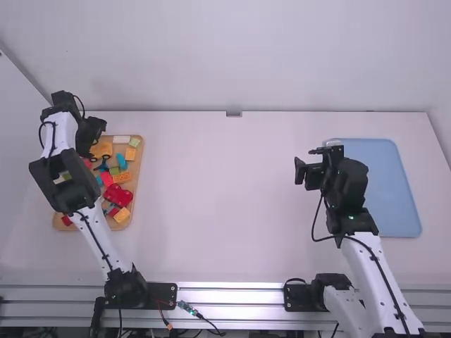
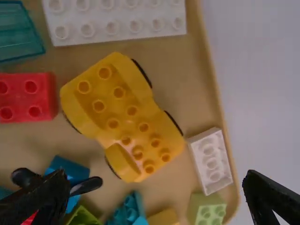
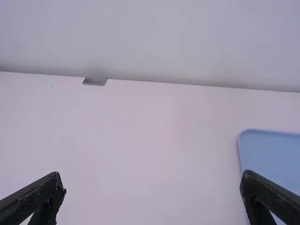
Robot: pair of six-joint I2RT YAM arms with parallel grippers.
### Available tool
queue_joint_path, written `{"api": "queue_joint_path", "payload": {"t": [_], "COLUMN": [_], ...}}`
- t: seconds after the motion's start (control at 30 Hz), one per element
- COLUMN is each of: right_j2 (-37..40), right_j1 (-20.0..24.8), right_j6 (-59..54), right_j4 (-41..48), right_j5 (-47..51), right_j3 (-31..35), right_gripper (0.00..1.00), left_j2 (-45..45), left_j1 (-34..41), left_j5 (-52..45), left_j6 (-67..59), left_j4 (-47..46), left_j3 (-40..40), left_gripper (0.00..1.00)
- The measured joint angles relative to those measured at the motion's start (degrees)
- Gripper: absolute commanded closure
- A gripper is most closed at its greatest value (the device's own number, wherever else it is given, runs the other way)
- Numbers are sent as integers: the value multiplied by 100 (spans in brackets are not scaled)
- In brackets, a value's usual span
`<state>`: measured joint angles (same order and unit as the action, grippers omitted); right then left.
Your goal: Assemble lego blocks to make yellow taxi
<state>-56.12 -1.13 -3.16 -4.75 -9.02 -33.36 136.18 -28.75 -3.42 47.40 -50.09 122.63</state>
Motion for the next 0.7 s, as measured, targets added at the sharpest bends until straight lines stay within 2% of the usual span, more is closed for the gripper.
{"api": "queue_joint_path", "payload": {"t": [0.23, 0.43, 0.57, 0.7], "right_j2": [0, -2, 0, -2], "right_j1": [0, 0, 0, 0], "right_j6": [-15, -11, -7, -17], "right_j4": [2, 2, 2, 2], "right_j5": [-2, -2, -2, -2], "right_j3": [0, 0, 0, 0], "right_gripper": [1, 1, 1, 1], "left_j2": [0, 0, 0, 0], "left_j1": [4, 4, 2, 4], "left_j5": [-960, -1290, -1346, -940], "left_j6": [-190, -627, -629, -164], "left_j4": [-188, -127, -317, -658], "left_j3": [0, 0, 0, 0], "left_gripper": [1, 1, 1, 1]}}
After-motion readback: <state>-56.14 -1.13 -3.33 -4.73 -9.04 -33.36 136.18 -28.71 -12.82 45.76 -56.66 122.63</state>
